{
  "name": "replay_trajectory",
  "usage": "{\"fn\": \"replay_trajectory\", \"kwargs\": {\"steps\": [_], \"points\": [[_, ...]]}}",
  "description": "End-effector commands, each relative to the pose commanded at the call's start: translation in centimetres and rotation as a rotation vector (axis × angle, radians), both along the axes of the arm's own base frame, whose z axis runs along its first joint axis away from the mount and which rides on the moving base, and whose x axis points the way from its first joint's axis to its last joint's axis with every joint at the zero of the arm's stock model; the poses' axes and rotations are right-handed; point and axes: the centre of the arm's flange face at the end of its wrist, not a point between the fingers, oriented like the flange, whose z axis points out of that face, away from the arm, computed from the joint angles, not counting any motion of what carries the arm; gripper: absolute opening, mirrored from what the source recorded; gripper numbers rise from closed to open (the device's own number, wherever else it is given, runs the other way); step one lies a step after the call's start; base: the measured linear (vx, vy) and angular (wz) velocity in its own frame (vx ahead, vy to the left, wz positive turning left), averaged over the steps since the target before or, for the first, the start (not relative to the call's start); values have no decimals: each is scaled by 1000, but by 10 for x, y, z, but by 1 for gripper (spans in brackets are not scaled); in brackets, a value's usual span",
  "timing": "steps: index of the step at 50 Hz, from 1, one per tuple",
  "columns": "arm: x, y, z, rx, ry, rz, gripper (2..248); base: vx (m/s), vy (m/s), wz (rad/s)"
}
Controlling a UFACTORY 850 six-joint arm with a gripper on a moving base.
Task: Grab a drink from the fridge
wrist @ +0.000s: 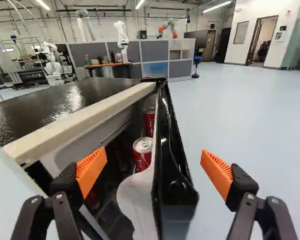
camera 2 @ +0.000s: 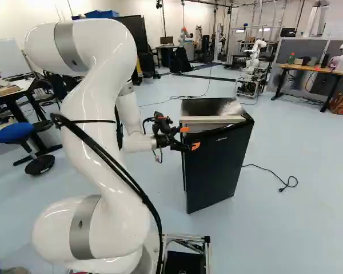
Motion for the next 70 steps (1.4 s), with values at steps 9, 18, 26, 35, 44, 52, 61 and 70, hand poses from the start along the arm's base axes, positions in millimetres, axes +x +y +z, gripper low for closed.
{"fn": "replay_trajectory", "kwargs": {"steps": [9,18,26,35,44,52,61,70], "points": [[-14,-11,1,-2,16,-34,247,0,0,0],[-27,-21,1,-4,31,-68,247,0,0,0],[-39,-31,2,-5,44,-101,247,0,0,0],[-52,-41,2,-7,57,-139,247,0,0,0],[-64,-52,3,-8,69,-180,247,0,0,0],[-75,-62,3,-8,80,-217,247,0,0,0],[-86,-72,3,-9,90,-254,247,0,0,0],[-96,-83,3,-8,100,-286,247,0,0,0]]}}
